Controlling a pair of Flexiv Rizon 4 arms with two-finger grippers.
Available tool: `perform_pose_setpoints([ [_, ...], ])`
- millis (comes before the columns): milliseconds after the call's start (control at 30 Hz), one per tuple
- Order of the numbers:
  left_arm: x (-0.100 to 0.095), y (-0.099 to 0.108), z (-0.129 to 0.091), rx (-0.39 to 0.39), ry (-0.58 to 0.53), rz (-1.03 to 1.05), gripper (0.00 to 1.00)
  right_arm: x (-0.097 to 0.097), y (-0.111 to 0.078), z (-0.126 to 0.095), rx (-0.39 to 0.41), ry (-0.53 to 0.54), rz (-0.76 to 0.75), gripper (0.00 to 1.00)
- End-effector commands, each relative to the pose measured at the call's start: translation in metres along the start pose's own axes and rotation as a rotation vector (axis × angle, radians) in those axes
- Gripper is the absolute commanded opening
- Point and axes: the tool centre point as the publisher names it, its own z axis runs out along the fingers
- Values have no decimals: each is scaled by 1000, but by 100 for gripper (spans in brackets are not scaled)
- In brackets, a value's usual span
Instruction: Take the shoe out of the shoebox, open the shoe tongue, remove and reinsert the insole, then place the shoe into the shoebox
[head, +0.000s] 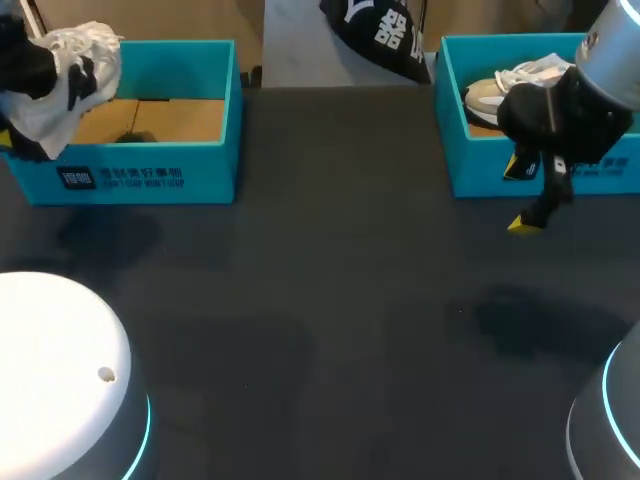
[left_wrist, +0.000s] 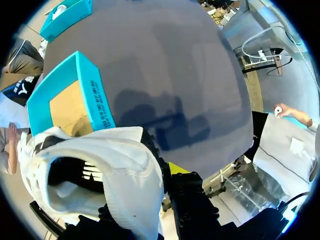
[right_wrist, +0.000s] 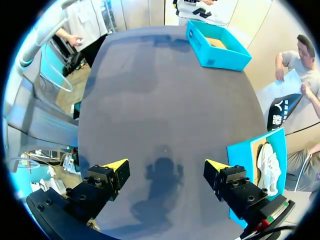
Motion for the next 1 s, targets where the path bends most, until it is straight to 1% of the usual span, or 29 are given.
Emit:
perform_pose_setpoints([
  [33, 4, 2, -1, 2, -8, 2, 0, -1, 1, 1, 3, 1, 1, 100],
  [567, 4, 2, -1, 2, -8, 2, 0, -1, 1, 1, 3, 1, 1, 100],
  [633, 0, 8, -3, 38, -6, 9, 0, -1, 1, 1, 3, 1, 1, 100],
  [700, -2, 14, -4, 22, -21, 7, 0, -1, 1, 1, 3, 1, 1, 100],
  [733, -3, 18, -4, 40, -24, 11, 0, -1, 1, 1, 3, 1, 1, 100],
  [767, -5, 22, -3, 31, -28, 28, 0, -1, 1, 1, 3, 1, 1, 100],
  [833, -9, 31, -1, 42, -35, 5, 0, -1, 1, 1, 3, 1, 1, 100],
  [1000, -20, 53, 0, 30, -62, -41, 0, -1, 1, 1, 3, 1, 1, 100],
])
